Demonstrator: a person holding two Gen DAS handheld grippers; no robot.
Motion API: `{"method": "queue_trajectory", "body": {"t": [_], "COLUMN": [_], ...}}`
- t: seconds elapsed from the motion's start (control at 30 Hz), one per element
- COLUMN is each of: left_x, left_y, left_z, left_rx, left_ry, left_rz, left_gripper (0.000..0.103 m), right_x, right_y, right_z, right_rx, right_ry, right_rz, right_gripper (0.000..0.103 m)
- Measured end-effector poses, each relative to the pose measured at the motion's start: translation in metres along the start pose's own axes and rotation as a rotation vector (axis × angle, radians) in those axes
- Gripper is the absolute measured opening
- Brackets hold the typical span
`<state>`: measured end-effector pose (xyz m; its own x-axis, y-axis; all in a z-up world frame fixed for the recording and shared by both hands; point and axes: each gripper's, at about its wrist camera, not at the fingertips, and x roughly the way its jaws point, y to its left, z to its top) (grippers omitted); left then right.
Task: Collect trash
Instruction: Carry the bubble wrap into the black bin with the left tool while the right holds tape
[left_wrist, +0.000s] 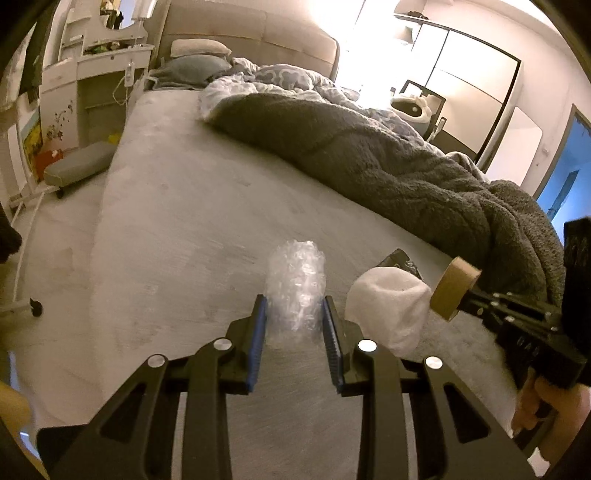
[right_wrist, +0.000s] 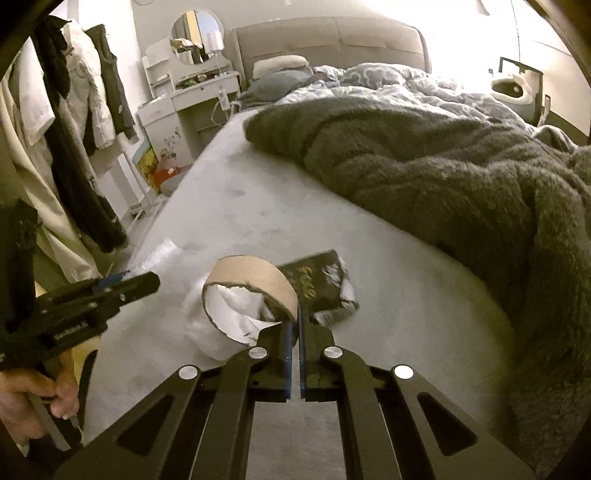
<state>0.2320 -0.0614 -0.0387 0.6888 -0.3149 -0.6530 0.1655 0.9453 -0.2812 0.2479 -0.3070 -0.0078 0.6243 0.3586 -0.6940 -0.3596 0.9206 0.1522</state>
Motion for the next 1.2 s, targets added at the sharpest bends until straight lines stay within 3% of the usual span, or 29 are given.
{"method": "queue_trajectory", "body": {"t": [0.67, 1.2], "left_x": [-0.046, -0.086], "left_y": [0.038, 0.079], "left_z": [-0.022, -0.065], "left_rx": [-0.014, -0.049], "left_ry": [-0.027, 0.025], "left_rz": [0.110, 0.260], "left_gripper": [0.032, 0.032], "right_x": [-0.025, -0.017], "right_y": [0.054, 0.113], "right_z": [0.017, 0.011], "right_rx": [-0.017, -0.070], "right_ry": [-0.049, -0.004], "right_rz": [0.196, 0.242], "right_gripper": [0.003, 0.003]}}
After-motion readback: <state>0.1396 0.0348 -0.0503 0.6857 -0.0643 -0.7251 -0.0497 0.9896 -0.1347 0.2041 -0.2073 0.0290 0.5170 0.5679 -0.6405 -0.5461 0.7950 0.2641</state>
